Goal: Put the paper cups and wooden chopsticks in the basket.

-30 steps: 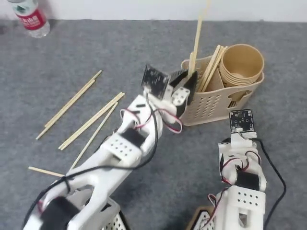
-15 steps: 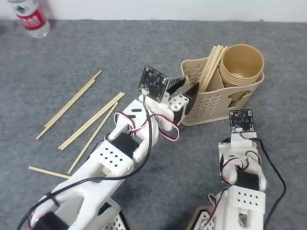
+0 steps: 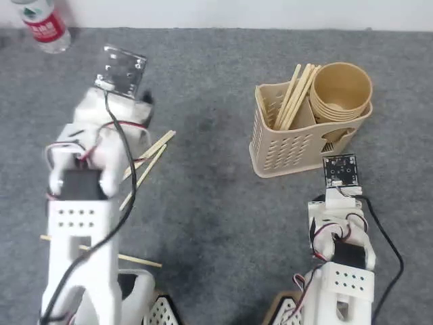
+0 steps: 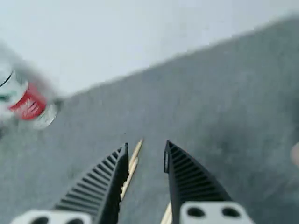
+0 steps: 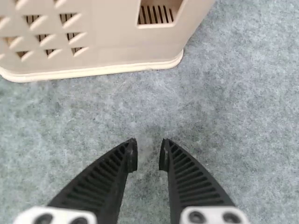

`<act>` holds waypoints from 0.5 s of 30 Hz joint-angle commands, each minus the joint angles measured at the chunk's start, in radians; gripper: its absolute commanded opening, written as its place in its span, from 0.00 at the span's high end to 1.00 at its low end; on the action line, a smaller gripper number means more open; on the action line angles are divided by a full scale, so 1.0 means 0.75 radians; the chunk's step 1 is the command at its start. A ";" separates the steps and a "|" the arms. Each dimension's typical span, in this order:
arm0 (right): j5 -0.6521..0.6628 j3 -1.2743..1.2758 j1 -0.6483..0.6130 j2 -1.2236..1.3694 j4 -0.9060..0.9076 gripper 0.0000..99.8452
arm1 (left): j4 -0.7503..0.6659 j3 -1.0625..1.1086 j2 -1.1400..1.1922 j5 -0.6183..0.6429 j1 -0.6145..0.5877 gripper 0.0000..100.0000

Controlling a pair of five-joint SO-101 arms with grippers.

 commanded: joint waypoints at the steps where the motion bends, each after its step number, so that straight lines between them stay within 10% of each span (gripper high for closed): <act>1: 0.016 -0.008 -0.011 -0.013 -0.013 0.90 | 0.227 -0.122 0.153 -0.319 -0.135 0.88; 7: 0.016 -0.008 -0.011 -0.013 -0.011 0.90 | 0.366 -0.187 0.507 -0.567 -0.200 0.88; 15: 0.016 -0.008 -0.009 -0.013 -0.011 0.90 | 0.074 -0.197 1.035 -0.591 -0.203 0.88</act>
